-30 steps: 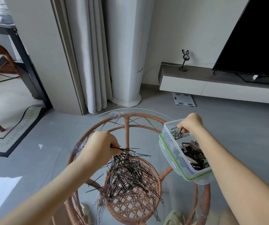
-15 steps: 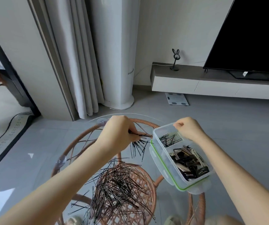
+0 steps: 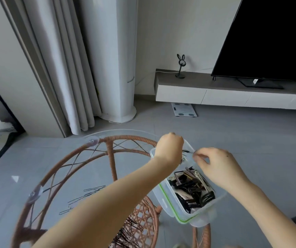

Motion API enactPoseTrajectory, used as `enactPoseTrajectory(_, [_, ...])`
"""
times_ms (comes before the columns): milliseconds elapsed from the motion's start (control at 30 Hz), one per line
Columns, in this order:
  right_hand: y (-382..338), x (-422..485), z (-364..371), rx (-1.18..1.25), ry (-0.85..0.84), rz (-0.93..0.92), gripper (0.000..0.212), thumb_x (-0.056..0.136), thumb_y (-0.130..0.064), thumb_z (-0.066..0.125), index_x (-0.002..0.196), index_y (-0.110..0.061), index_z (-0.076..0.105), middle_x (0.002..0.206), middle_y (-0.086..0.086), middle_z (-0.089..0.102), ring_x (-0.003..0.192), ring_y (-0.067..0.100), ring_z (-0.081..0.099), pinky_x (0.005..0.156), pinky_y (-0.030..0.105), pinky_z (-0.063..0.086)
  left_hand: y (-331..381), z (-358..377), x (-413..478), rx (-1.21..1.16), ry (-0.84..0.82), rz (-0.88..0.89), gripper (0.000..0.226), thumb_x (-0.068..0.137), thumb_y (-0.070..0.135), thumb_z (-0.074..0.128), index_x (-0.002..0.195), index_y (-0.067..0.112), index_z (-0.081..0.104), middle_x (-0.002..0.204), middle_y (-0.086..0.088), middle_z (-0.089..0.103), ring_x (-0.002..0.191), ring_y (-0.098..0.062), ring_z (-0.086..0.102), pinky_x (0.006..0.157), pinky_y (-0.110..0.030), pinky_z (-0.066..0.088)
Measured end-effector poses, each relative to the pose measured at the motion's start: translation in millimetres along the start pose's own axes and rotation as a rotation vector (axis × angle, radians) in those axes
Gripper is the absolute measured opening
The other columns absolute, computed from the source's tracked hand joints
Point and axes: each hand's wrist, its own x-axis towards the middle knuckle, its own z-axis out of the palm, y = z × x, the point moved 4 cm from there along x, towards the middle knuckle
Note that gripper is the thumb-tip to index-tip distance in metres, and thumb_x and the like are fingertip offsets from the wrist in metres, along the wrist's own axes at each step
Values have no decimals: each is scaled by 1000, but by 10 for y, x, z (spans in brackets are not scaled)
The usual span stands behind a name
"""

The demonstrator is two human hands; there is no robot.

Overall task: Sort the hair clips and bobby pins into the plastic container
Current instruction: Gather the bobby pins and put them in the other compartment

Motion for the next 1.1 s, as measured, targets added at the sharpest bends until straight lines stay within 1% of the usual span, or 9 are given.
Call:
enactPoseTrajectory(67, [10,-51,-21,-32,7,-24,20,88,-26,54,99,-19,69,102,-3,72,96,19,64,83,31,49,-14,188,-14,22,-84,-26,17,80,-14,48,85,-4,61,116,-21,59,95,-35,61,63,-35,41])
enactPoseTrajectory(200, [41,-143,-28,-38,22,-34,19,88,-26,55,99,-20,70,101,-4,72,97,19,63,84,32,49,-208,502,2,18,-213,-96,19,86,-4,51,72,8,56,65,-1,50,61,-20,51,45,-21,26])
enactPoseTrajectory(333, [29,-195,-13,-42,22,-27,19,87,-25,56,97,-18,70,98,-3,72,95,20,64,81,31,49,-289,498,7,-40,-289,-3,36,89,2,46,119,14,62,121,-6,63,111,-27,59,77,-31,52])
enactPoseTrajectory(433, [-64,-237,-34,-30,65,-35,15,86,-21,58,91,-18,72,90,-2,74,86,21,65,74,30,49,-324,143,-55,-185,-211,51,34,89,3,44,113,8,66,120,-9,66,105,-27,62,95,-38,50])
enactPoseTrajectory(600, [-467,-492,83,157,101,-140,12,84,-16,60,89,-17,72,84,-5,72,74,11,65,70,26,52,-735,-439,-516,-384,61,-27,26,94,20,50,103,10,71,104,-7,73,92,-22,68,81,-29,53])
enactPoseTrajectory(700, [-734,-840,463,334,21,-229,32,88,-36,51,108,-17,66,108,-14,63,97,0,59,88,10,43,-1205,-425,-1082,-350,198,-127,33,96,32,44,102,13,70,94,-3,73,83,-16,64,67,-26,46])
enactPoseTrajectory(767, [-827,-1107,831,382,-37,-245,51,88,-52,39,121,-18,58,122,-15,54,115,-6,46,99,4,29,-1592,-230,-1532,-312,187,-213,40,96,41,37,113,20,66,111,0,70,102,-17,63,81,-25,48])
enactPoseTrajectory(900, [-779,-1442,1516,281,-50,-100,73,87,-65,24,135,-11,41,142,6,42,135,13,29,112,38,29,-2057,342,-2342,-261,73,-413,78,78,77,5,137,39,37,150,4,34,143,-15,23,118,-38,15])
enactPoseTrajectory(1100, [-1075,-1302,1858,108,14,142,70,92,-53,11,135,-5,37,137,28,44,130,41,38,110,53,28,-1617,769,-2587,-154,162,-511,80,76,73,-9,146,39,9,155,1,6,146,-22,-6,117,-40,-12])
